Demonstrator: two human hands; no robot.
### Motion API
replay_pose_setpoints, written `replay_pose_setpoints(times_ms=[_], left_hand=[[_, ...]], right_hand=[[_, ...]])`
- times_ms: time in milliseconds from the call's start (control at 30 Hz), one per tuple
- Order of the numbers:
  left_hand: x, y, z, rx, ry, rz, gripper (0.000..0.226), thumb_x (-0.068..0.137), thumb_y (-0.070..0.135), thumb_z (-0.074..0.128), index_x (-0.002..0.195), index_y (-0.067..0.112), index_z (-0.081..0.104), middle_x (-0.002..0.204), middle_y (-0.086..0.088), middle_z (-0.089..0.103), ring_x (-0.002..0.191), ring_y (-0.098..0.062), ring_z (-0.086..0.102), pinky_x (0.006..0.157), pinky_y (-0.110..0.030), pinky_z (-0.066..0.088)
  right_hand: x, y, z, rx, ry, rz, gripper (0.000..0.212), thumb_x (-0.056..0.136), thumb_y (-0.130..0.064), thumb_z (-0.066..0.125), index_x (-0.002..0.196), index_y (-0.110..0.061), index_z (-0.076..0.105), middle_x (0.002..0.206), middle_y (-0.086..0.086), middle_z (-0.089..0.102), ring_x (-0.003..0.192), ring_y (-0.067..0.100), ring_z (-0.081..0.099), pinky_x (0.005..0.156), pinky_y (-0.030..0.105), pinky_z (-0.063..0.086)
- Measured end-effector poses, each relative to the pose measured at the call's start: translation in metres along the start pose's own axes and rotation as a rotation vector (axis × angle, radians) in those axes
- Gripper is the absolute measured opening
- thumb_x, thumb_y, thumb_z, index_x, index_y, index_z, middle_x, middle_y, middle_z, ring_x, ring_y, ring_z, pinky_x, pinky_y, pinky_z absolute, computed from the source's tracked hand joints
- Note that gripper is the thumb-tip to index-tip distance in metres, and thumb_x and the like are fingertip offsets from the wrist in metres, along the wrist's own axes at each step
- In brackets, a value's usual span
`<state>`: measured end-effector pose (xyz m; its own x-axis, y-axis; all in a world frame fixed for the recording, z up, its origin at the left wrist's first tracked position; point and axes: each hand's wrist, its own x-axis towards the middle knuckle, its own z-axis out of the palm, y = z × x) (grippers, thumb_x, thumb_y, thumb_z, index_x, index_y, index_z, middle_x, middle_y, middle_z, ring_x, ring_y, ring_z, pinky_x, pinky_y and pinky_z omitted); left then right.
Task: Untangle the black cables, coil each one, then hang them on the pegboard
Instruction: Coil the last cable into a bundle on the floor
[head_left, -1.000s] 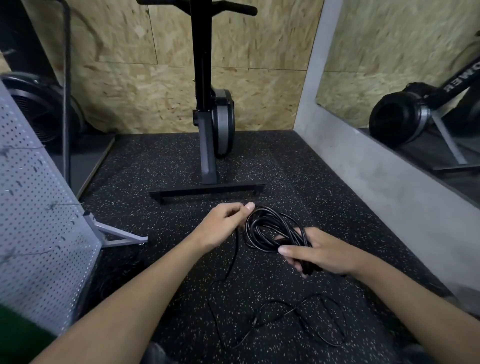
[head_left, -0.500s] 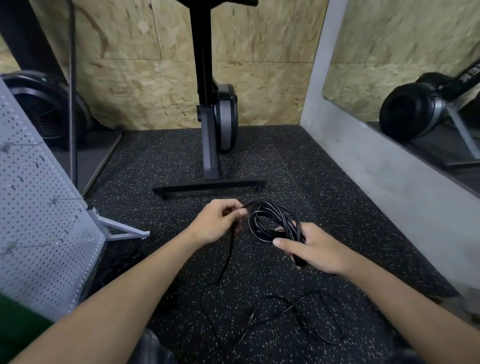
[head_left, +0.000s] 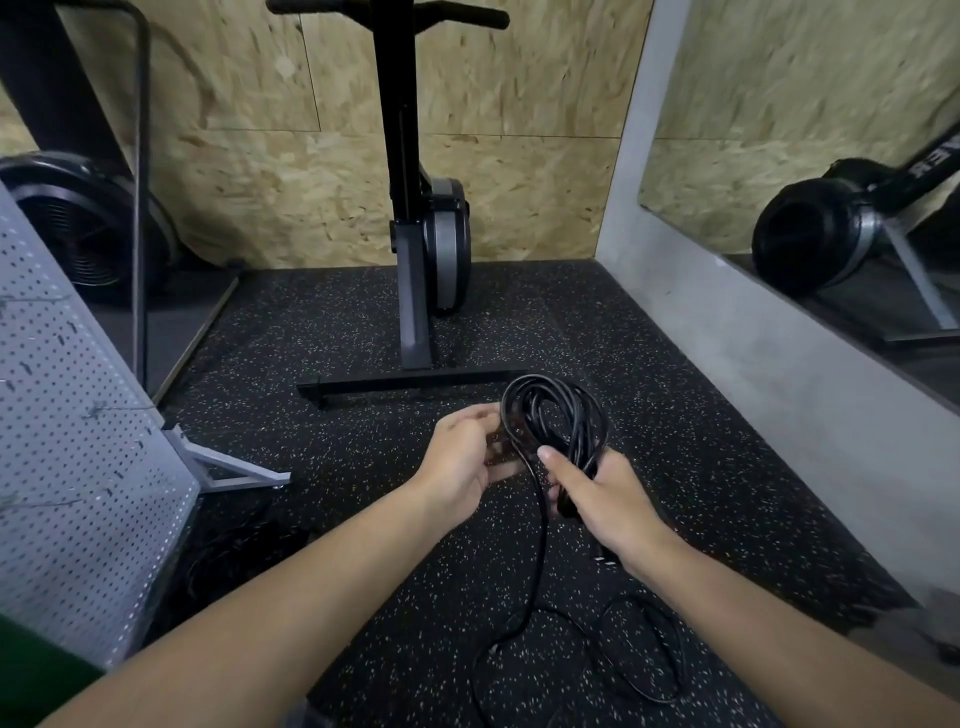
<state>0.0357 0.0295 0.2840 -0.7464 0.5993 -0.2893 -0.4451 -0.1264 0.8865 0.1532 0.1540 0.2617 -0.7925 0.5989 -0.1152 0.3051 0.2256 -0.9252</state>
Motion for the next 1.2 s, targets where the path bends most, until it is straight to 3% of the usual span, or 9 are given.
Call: replay_pose_setpoints(times_ms=[200, 333, 533, 667, 833, 967, 1033, 1100, 1200], left_hand=[[0.004, -0.004, -0.011, 0.104, -0.09, 0.061, 0.021, 0.108, 0.004, 0.052, 0.112, 0.006, 0.073, 0.101, -0.01, 0.074, 0.088, -0.017, 0.073, 0.086, -0.045, 0.064], [0.007, 0.0, -0.022, 0.117, -0.063, 0.048, 0.02, 0.102, -0.001, 0.061, 0.12, 0.0, 0.068, 0.093, -0.007, 0.07, 0.092, -0.025, 0.076, 0.088, -0.05, 0.064], [0.006, 0.0, -0.019, 0.048, 0.049, 0.053, 0.015, 0.1, -0.009, 0.059, 0.108, 0.001, 0.068, 0.086, -0.004, 0.063, 0.082, -0.016, 0.074, 0.068, -0.038, 0.066], [0.004, -0.007, -0.012, 0.0, 0.115, 0.018, 0.016, 0.103, -0.009, 0.051, 0.11, -0.001, 0.063, 0.102, -0.013, 0.071, 0.09, -0.023, 0.075, 0.076, -0.044, 0.066], [0.003, -0.015, -0.011, 0.121, 0.129, 0.092, 0.013, 0.104, -0.001, 0.057, 0.116, -0.002, 0.061, 0.113, -0.02, 0.064, 0.102, -0.031, 0.072, 0.073, -0.039, 0.066], [0.007, -0.024, -0.013, 0.204, 0.141, 0.102, 0.016, 0.101, 0.014, 0.067, 0.111, 0.002, 0.065, 0.114, -0.022, 0.068, 0.105, -0.038, 0.072, 0.08, -0.043, 0.065], [0.008, -0.025, -0.017, 0.291, 0.103, 0.128, 0.017, 0.1, 0.02, 0.07, 0.109, 0.005, 0.068, 0.105, -0.02, 0.073, 0.092, -0.031, 0.076, 0.085, -0.043, 0.064], [0.0, -0.023, -0.017, 0.287, 0.022, 0.148, 0.019, 0.103, 0.022, 0.066, 0.114, 0.006, 0.067, 0.099, -0.016, 0.075, 0.078, -0.016, 0.075, 0.077, -0.032, 0.063], [-0.009, -0.027, -0.011, 0.337, -0.106, 0.105, 0.035, 0.103, 0.043, 0.062, 0.122, 0.014, 0.06, 0.111, -0.005, 0.077, 0.097, -0.014, 0.076, 0.094, -0.041, 0.06]], right_hand=[[-0.001, -0.002, -0.001, 0.071, -0.014, 0.024, 0.03, 0.096, -0.043, 0.071, 0.095, -0.014, 0.075, 0.08, 0.005, 0.078, 0.079, 0.023, 0.077, 0.089, 0.054, 0.061], [-0.003, -0.001, 0.003, -0.05, -0.099, 0.002, 0.021, 0.095, -0.043, 0.072, 0.1, -0.023, 0.076, 0.086, -0.003, 0.079, 0.086, 0.015, 0.075, 0.096, 0.049, 0.057], [-0.006, -0.006, 0.01, -0.075, -0.175, -0.029, 0.025, 0.094, -0.04, 0.075, 0.118, -0.036, 0.072, 0.108, -0.022, 0.076, 0.104, -0.002, 0.068, 0.103, 0.032, 0.052], [-0.005, -0.003, 0.012, -0.105, -0.18, -0.009, 0.025, 0.09, -0.04, 0.077, 0.112, -0.031, 0.074, 0.103, -0.015, 0.079, 0.102, 0.006, 0.072, 0.103, 0.04, 0.053], [-0.009, -0.009, 0.011, 0.08, -0.174, 0.029, 0.006, 0.097, -0.012, 0.07, 0.098, -0.009, 0.076, 0.083, 0.007, 0.078, 0.08, 0.026, 0.076, 0.087, 0.051, 0.063], [-0.012, -0.016, 0.003, 0.184, -0.177, 0.059, 0.009, 0.096, -0.004, 0.069, 0.1, 0.003, 0.074, 0.085, 0.014, 0.075, 0.077, 0.026, 0.074, 0.078, 0.048, 0.064], [-0.015, -0.018, -0.002, 0.194, -0.194, 0.069, 0.011, 0.096, -0.004, 0.069, 0.101, 0.004, 0.074, 0.088, 0.016, 0.076, 0.077, 0.026, 0.074, 0.072, 0.041, 0.065], [-0.015, -0.02, -0.007, 0.19, -0.185, 0.056, 0.012, 0.097, -0.006, 0.069, 0.1, 0.004, 0.074, 0.085, 0.016, 0.075, 0.074, 0.025, 0.072, 0.069, 0.037, 0.063], [-0.01, -0.022, -0.012, 0.221, -0.104, 0.034, 0.017, 0.098, -0.01, 0.068, 0.094, 0.006, 0.074, 0.08, 0.016, 0.072, 0.07, 0.025, 0.071, 0.071, 0.037, 0.064]])
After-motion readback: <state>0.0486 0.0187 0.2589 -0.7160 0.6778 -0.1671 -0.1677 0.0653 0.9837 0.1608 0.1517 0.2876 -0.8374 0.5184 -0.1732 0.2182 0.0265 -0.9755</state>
